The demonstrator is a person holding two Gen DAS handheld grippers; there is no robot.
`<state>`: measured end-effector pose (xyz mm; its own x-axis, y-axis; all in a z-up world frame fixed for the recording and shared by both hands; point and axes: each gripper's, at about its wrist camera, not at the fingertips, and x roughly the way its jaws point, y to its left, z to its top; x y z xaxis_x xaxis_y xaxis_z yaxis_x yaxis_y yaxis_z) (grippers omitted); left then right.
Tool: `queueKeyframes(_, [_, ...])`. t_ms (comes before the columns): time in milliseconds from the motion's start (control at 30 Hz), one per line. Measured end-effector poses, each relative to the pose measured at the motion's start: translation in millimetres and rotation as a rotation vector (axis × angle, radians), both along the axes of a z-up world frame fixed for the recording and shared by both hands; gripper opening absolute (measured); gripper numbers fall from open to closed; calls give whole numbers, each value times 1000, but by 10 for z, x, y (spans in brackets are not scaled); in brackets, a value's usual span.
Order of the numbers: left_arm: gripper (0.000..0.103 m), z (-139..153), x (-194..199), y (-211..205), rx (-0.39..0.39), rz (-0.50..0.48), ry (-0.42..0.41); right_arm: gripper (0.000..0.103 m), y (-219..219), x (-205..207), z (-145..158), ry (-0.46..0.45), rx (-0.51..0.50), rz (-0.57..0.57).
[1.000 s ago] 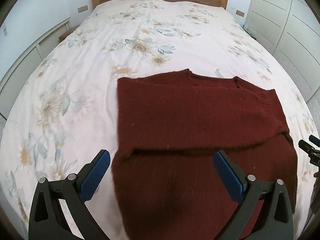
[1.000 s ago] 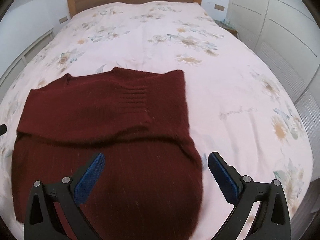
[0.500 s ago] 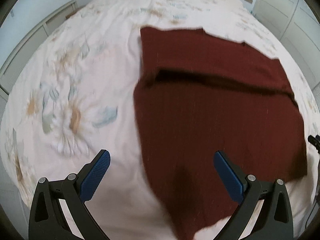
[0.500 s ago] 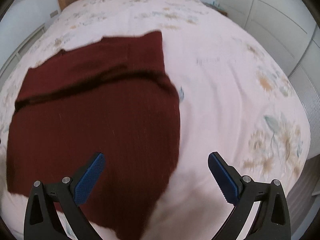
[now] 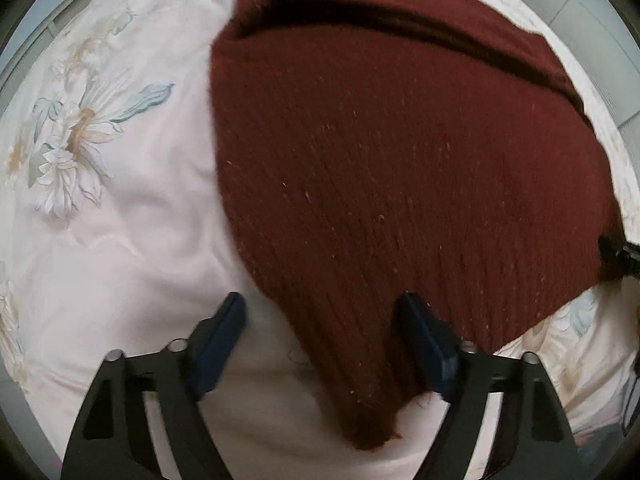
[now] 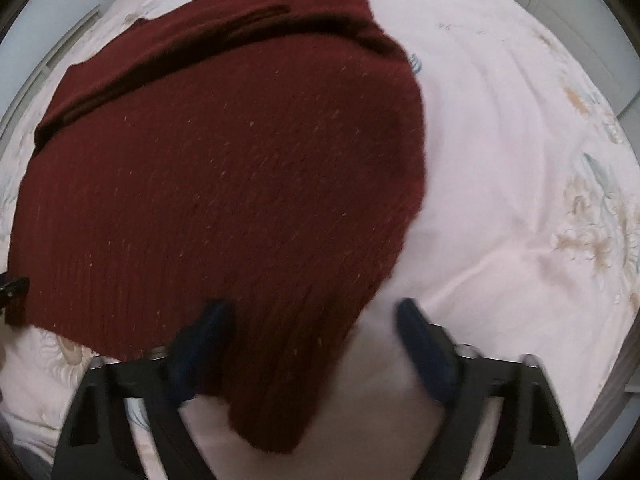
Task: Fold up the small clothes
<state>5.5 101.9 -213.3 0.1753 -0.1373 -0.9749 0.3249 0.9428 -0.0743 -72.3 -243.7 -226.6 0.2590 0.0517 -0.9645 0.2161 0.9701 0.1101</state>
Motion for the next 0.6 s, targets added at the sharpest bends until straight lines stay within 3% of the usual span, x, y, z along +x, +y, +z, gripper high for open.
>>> queueKeyframes(33, [65,6,-9,-28,-1,-15,-4,63,-6,-2,4,0,17,-3])
queueKeyframes(100, [47,26,-18,-68,-18,-40,4,33,-36,-2,17,1,69,-15])
queueKeyframes(133, [28,41,-19,-90,-25,-54,13,27,-45,2,27,4,83,-23])
queueKeyframes(167, [13,51,-16,-104,-33,-60,22,15,-60,9,44,6,93,-25])
queueKeyframes(300, [10,156,9,-149,-38,-66,38,12,-62,24,184,-12,94,-3])
queueKeyframes(600, [10,800,320,-67,-158,-42,-50,12,-228,126,779,-165,117,-24])
